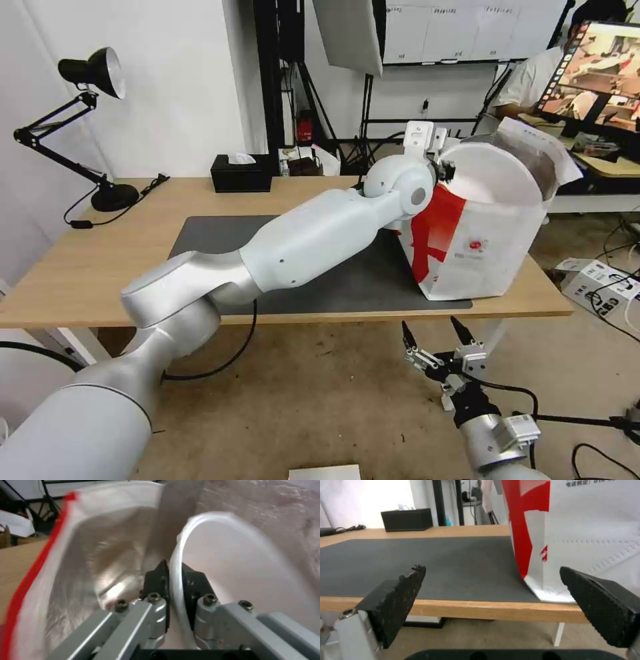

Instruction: Pick up the trash from the table and place it into the takeout bag.

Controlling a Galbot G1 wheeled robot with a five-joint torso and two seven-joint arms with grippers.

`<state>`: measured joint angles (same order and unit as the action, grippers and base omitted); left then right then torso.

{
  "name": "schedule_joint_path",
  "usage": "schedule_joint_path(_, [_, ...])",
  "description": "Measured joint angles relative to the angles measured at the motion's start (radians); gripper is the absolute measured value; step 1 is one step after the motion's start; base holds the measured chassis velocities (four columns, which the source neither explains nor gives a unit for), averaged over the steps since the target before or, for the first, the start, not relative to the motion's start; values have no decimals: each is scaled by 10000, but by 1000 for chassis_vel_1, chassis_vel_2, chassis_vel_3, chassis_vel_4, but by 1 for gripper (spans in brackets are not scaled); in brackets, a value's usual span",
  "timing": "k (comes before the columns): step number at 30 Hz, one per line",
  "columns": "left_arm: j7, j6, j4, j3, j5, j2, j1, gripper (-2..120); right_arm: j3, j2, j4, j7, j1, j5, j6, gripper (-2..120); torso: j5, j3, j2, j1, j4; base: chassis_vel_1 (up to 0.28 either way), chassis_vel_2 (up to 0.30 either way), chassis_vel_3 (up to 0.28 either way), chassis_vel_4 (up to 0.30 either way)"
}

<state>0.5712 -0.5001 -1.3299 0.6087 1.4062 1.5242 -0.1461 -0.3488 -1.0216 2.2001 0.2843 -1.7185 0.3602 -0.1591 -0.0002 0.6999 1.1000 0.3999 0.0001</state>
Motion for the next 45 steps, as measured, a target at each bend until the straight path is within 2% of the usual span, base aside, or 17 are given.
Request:
schedule_joint_path(10, [16,118,454,-78,-109,302,80,46,0,0,0,0,0,0,0,100,1,0,0,0,-2,0,0,0,0])
schedule_joint_path(12, [19,456,548,-143,-280,339,104,57,0,0,0,0,0,0,0,100,1,1,-1,0,-2,0,0,0,0])
schedule_joint_path(15, [27,666,522,-256,-321,323,130,66,0,0,0,0,-1,0,0,100,1,0,0,0,-2,0,0,0,0])
schedule_joint_path(21, [86,1057,-189,-473,-375,-88,92,89,0,0,0,0,0,0,0,100,1,1,-1,1,-2,0,0,0,0])
schedule_joint_path(26, [565,1096,-837,-557,-258,-542,-54,98,0,0,0,0,-1,0,0,100,1,0,0,0,-3,0,0,0,0])
schedule_joint_path(29, [894,1263,-1890,-792,67,-1571,-146,100,0,0,0,0,0,0,0,100,-1,0,0,0,2,0,0,0,0])
schedule_joint_path(31, [894,1377,-2180,-819,66,-1866,-122,100,0,0,0,0,-1,0,0,100,-1,0,-1,0,1,0,0,0,0])
schedule_joint_path(33, [887,1660,-2863,-863,-93,-2566,81,100,0,0,0,0,0,0,-1,100,-1,0,0,1,-4,0,0,0,0])
schedule_joint_path(34, [887,1660,-2863,-863,-93,-2566,81,100,0,0,0,0,0,0,-1,100,-1,0,0,1,-4,0,0,0,0])
schedule_joint_path(36, [780,1882,-3608,-931,-529,-3384,470,100,0,0,0,0,-1,0,0,100,-1,0,0,1,-2,0,0,0,0])
schedule_joint_path(37, [519,2099,-4182,-991,-873,-4042,848,100,-1,0,0,0,0,0,0,100,-2,0,0,1,-2,0,0,0,0])
schedule_joint_path(38, [519,2099,-4182,-991,-873,-4042,848,100,-1,0,0,0,0,0,0,100,-2,0,0,1,-2,0,0,0,0])
schedule_joint_path(41, [-387,2776,-5433,-1531,-1844,-5867,2283,100,0,0,0,0,0,0,-1,100,-6,1,0,0,3,0,0,0,0])
schedule_joint_path(42, [-387,2776,-5433,-1531,-1844,-5867,2283,100,0,0,0,0,0,0,-1,100,-6,1,0,0,3,0,0,0,0])
schedule_joint_path(43, [-681,2980,-5770,-1931,-2110,-6408,2850,100,0,0,0,0,-1,0,0,100,-8,0,0,0,3,0,0,0,0])
schedule_joint_path(44, [-681,2980,-5770,-1931,-2110,-6408,2850,100,0,0,0,0,-1,0,0,100,-8,0,0,0,3,0,0,0,0])
schedule_joint_path(45, [-1101,3207,-6219,-2678,-2472,-7099,3777,100,-1,0,0,-2,1,-1,-1,100,-4,-1,0,0,2,0,0,0,0])
